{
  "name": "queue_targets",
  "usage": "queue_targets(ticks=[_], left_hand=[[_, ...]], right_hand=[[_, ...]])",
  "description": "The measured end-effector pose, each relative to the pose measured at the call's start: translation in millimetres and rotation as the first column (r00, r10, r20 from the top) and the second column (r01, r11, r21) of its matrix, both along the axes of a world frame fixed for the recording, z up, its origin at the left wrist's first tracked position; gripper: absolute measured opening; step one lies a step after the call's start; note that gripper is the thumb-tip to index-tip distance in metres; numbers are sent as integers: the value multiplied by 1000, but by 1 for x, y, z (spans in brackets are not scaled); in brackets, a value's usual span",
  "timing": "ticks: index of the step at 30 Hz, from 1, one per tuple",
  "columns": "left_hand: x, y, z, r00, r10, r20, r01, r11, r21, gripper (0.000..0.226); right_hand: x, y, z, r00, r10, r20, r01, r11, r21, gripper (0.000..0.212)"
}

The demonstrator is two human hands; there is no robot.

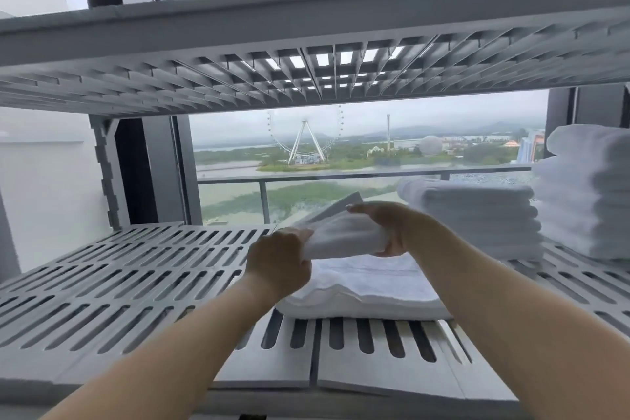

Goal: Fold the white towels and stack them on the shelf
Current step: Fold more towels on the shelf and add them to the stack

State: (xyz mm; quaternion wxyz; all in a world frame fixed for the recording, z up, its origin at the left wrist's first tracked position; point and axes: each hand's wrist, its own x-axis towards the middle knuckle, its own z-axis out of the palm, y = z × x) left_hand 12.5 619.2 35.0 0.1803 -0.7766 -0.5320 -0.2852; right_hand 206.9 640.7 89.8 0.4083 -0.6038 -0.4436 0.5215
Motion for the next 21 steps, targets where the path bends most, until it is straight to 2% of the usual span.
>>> queue_targets(ticks=[3,5,7,9,10,13,15,17,19,21], left_hand=[[5,-4,-10,997,65,47,-61,995,-82,54],[1,-5,-15,989,124,79,-116,988,-99,55],[-9,-4,-18,982,163,97,-153,983,-102,50],[-15,-2,-24,976,172,130,-155,979,-135,48],[-16,0,-28,975,169,143,-147,977,-155,50],[-12,1,-34,978,151,143,-124,976,-181,51],[-12,3,-32,982,145,124,-124,979,-164,48],[-15,5,-29,985,133,106,-118,984,-135,46],[-19,6,-27,985,122,121,-106,985,-134,44],[-21,6,-27,983,119,143,-97,984,-150,43]], right_hand=[[-10,12,-11,967,-101,234,76,990,115,37],[-9,16,-12,905,-192,380,112,969,222,41],[-1,15,-11,860,-280,427,165,944,287,44],[6,11,-12,859,-311,407,177,926,333,39],[7,7,-14,830,-339,443,176,913,369,36],[0,-8,-30,628,-480,613,143,845,515,32],[-7,-16,-43,555,-509,658,83,821,565,40],[-10,-20,-53,607,-457,650,-12,813,582,52],[-6,-25,-57,710,-365,602,-113,784,610,51],[2,-30,-60,754,-230,615,-262,753,603,52]])
